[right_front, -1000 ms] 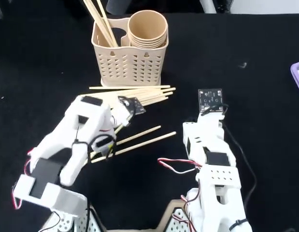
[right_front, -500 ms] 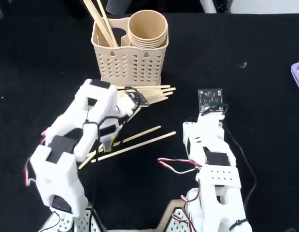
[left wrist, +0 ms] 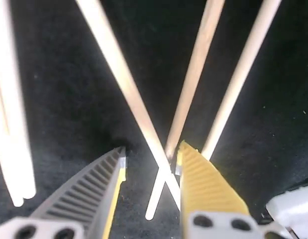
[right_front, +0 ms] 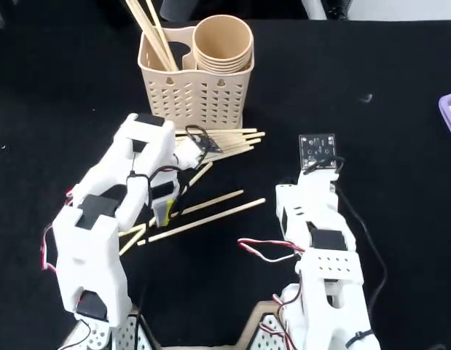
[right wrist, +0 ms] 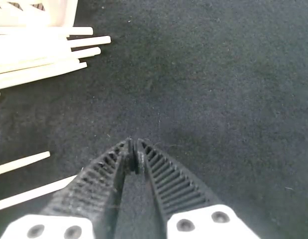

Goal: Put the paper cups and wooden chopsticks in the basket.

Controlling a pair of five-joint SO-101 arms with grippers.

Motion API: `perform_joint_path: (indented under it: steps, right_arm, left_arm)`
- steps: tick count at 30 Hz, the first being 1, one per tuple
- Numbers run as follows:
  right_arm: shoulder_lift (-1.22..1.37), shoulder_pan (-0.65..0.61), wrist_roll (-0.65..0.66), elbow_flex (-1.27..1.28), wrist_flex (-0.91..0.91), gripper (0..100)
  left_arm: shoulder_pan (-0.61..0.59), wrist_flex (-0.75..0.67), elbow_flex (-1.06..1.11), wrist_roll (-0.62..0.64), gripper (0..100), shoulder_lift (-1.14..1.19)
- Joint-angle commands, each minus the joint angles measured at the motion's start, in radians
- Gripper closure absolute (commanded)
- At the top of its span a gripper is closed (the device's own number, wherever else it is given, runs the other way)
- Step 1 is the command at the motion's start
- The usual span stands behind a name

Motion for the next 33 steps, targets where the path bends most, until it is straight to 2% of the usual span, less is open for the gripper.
perform_joint_path:
  steps: [1,6,11,13,15,17,19,24,29,33]
  right_arm:
    - [-0.001,-0.014,-0.002,-0.007,-0.023,98.7]
    - [-0.002,-0.014,-0.002,-0.007,-0.023,98.7]
    - [-0.001,-0.014,-0.002,-0.007,-0.023,98.7]
    - [0.001,-0.014,-0.002,-0.007,-0.023,98.7]
    - [0.001,-0.014,-0.002,-0.007,-0.023,98.7]
    - [0.001,-0.014,-0.002,-0.007,-0.023,98.7]
    - [0.001,-0.014,-0.002,-0.007,-0.023,98.7]
    - [0.001,-0.014,-0.002,-0.007,-0.023,98.7]
    - [0.001,-0.014,-0.002,-0.007,-0.023,98.7]
    - [-0.001,-0.014,-0.002,-0.007,-0.023,98.7]
  left_arm:
    - [-0.053,-0.124,0.082,0.014,80,-0.069]
    - [-0.064,-0.201,0.229,0.020,77,-0.161]
    - [-0.058,-0.199,0.254,0.015,78,-0.181]
    - [-0.050,-0.195,0.254,0.015,85,-0.187]
    - [-0.044,-0.193,0.255,0.018,97,-0.189]
    - [-0.044,-0.193,0.257,0.020,94,-0.189]
    - [-0.044,-0.193,0.268,0.017,98,-0.189]
    - [-0.050,-0.135,0.272,-0.003,97,-0.238]
    - [-0.067,-0.035,0.321,-0.046,97,-0.437]
    - [-0.101,-0.032,0.424,-0.068,97,-0.624]
